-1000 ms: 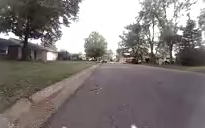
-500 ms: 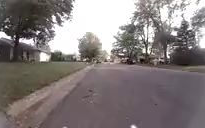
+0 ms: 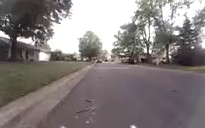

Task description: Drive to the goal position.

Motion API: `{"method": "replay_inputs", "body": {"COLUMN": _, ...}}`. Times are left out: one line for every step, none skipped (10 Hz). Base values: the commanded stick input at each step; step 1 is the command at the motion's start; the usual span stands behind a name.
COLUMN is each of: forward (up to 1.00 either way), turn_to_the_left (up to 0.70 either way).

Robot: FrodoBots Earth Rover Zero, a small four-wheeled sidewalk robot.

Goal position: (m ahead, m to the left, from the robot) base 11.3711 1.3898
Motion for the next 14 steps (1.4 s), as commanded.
{"method": "replay_inputs", "body": {"forward": 1.0, "turn_to_the_left": 0.0}}
{"method": "replay_inputs", "body": {"forward": 1.0, "turn_to_the_left": 0.0}}
{"method": "replay_inputs", "body": {"forward": 1.0, "turn_to_the_left": 0.0}}
{"method": "replay_inputs", "body": {"forward": 1.0, "turn_to_the_left": 0.0}}
{"method": "replay_inputs", "body": {"forward": 1.0, "turn_to_the_left": 0.02}}
{"method": "replay_inputs", "body": {"forward": 1.0, "turn_to_the_left": 0.03}}
{"method": "replay_inputs", "body": {"forward": 1.0, "turn_to_the_left": 0.04}}
{"method": "replay_inputs", "body": {"forward": 1.0, "turn_to_the_left": 0.04}}
{"method": "replay_inputs", "body": {"forward": 1.0, "turn_to_the_left": 0.03}}
{"method": "replay_inputs", "body": {"forward": 1.0, "turn_to_the_left": 0.0}}
{"method": "replay_inputs", "body": {"forward": 1.0, "turn_to_the_left": 0.0}}
{"method": "replay_inputs", "body": {"forward": 1.0, "turn_to_the_left": 0.0}}
{"method": "replay_inputs", "body": {"forward": 1.0, "turn_to_the_left": 0.0}}
{"method": "replay_inputs", "body": {"forward": 1.0, "turn_to_the_left": 0.0}}
